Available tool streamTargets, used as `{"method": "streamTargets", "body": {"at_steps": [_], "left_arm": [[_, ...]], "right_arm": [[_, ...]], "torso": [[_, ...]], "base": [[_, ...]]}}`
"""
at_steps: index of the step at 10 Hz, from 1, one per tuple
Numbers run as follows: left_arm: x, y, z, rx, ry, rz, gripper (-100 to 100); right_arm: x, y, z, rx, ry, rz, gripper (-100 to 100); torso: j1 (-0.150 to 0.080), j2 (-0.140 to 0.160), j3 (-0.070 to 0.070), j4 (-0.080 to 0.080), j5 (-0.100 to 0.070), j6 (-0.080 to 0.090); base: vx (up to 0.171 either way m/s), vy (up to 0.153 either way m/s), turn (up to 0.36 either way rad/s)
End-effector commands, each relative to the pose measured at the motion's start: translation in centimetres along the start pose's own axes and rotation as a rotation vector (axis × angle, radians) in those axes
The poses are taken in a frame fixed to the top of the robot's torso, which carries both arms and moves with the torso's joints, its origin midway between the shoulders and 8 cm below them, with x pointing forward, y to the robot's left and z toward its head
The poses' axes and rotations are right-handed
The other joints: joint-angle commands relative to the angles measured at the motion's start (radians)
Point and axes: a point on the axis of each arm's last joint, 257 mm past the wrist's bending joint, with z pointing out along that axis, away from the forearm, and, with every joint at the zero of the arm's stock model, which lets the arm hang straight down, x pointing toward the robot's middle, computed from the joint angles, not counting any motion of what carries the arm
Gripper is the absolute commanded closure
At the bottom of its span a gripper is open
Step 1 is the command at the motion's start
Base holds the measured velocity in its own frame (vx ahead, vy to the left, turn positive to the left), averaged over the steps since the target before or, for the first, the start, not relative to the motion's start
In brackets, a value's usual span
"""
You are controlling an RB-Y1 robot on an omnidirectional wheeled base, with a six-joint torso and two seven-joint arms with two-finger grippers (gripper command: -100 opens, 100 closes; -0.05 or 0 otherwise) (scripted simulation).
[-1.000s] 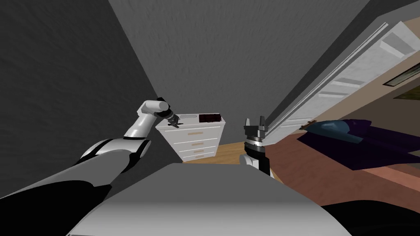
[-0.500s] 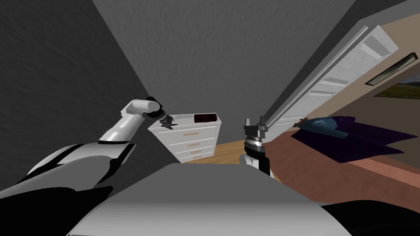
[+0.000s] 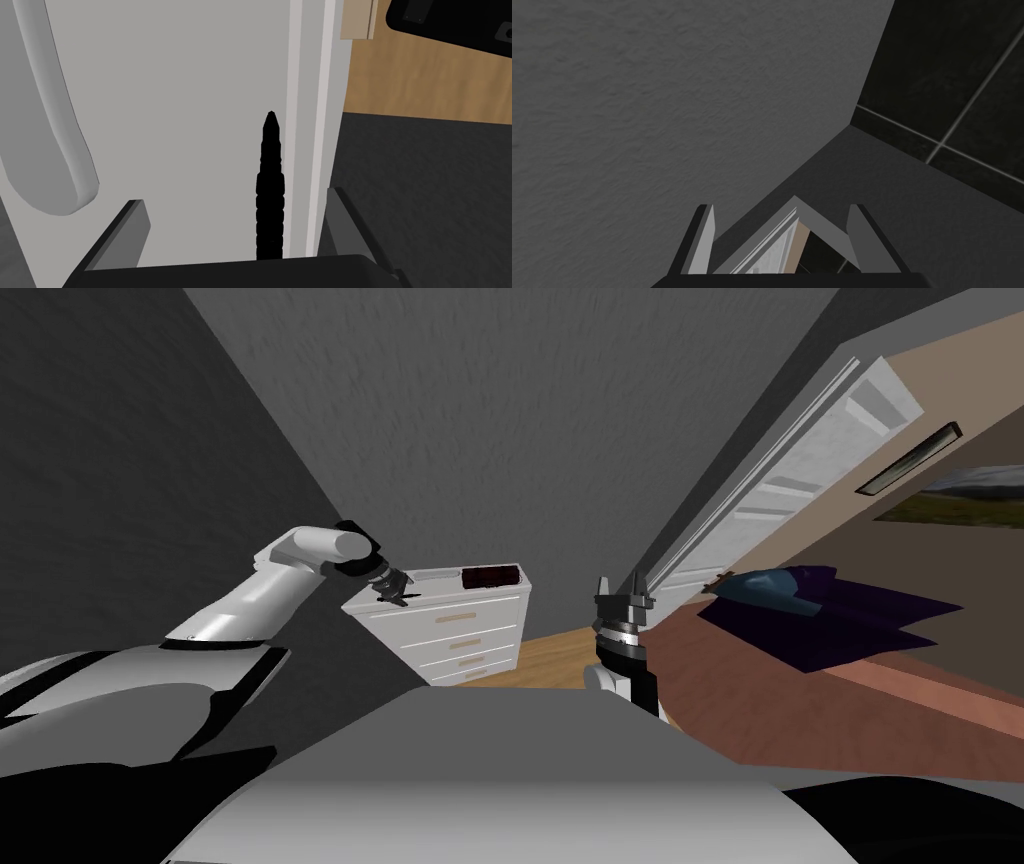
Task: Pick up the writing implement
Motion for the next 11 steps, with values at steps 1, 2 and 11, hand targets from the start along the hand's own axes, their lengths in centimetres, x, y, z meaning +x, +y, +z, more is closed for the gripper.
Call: {"method": "streamTargets", "body": {"at_steps": [1,2,11], "left_arm": [[-0.6,0.6,-0.7,0.010,-0.002,0.017,-100],[-1.5,1.3,-0.8,-0.010,-0.014,0.012,-100],[-2.5,1.4,-1.3,-0.015,-0.032,0.009,0]], "right_arm": [[0.0,0.0,0.0,0.000,0.000,0.000,0],[0.0,0.0,0.0,0.000,0.000,0.000,0],[0.0,0.0,0.0,0.000,0.000,0.000,0]], "torso": [[0.000,0.000,0.000,0.000,0.000,0.000],[-0.003,-0.001,-0.001,0.000,0.000,0.001],[0.002,-0.001,-0.001,-0.001,0.001,0.000]], "base": [[0.013,-0.069,-0.233],[0.024,-0.094,-0.160],[0.002,-0.007,0.002]]}}
